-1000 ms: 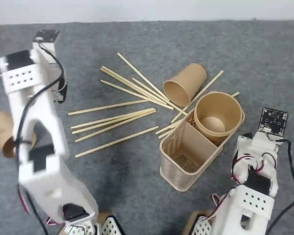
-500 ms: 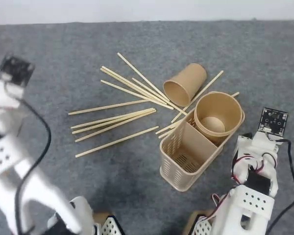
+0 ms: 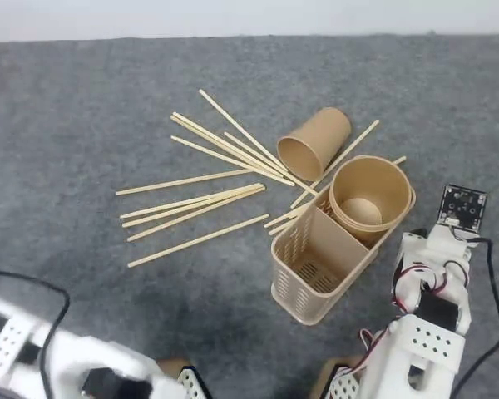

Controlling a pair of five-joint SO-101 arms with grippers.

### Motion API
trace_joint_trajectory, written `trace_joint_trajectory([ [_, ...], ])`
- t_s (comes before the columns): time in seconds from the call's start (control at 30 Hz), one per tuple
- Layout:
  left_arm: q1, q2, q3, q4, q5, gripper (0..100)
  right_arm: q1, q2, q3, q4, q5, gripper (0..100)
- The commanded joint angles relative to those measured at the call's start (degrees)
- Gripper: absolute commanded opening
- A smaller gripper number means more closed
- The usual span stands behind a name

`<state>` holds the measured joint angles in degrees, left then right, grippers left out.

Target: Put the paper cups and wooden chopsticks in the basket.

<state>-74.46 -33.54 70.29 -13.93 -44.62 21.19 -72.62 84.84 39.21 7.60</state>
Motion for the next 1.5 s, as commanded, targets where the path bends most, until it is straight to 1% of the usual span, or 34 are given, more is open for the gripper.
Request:
trace_joint_trajectory([
  [0.0,-3.0,7.6,-6.0,-0.6,2.0,4,-0.4,-0.9,-0.6,-0.7,2.9,19.3],
  [0.13,-4.6,18.5,-20.0,8.5,5.8,4,-0.5,-0.9,-0.6,-0.7,3.0,19.3],
  [0.23,-3.6,27.0,-30.3,15.9,6.0,4,-1.5,-0.9,-0.5,-0.7,3.2,19.3],
  [0.37,-1.3,35.9,-40.6,24.2,6.1,4,-2.6,-0.9,0.1,-0.9,3.3,19.3],
  [0.5,0.7,42.1,-48.9,33.4,6.1,4,-2.5,-0.9,0.2,-1.0,3.4,19.3],
  [0.67,3.1,49.9,-56.9,41.0,6.1,4,-2.5,-0.9,0.3,-1.1,3.4,19.3],
  [0.73,3.3,52.2,-59.5,44.5,6.1,4,-2.5,-0.9,0.3,-1.1,3.4,19.3],
  [0.87,4.3,54.3,-64.5,54.1,5.7,4,-2.6,-0.9,0.3,-1.1,3.4,19.3],
  [1.0,8.7,54.3,-65.5,63.5,4.4,4,-2.6,-0.9,0.3,-1.1,3.4,19.3],
  [1.13,14.9,54.2,-65.6,73.2,4.3,4,-2.6,-0.9,0.3,-1.1,3.4,19.3],
  [1.3,22.3,54.2,-65.6,83.5,4.3,4,-2.6,-0.9,0.3,-1.2,3.4,19.3],
  [1.4,28.0,51.7,-65.5,88.7,4.4,4,-2.6,-0.9,0.3,-1.2,3.4,19.3],
  [1.47,33.7,48.3,-65.4,92.0,4.5,4,-2.6,-0.9,0.3,-1.2,3.4,19.3],
])
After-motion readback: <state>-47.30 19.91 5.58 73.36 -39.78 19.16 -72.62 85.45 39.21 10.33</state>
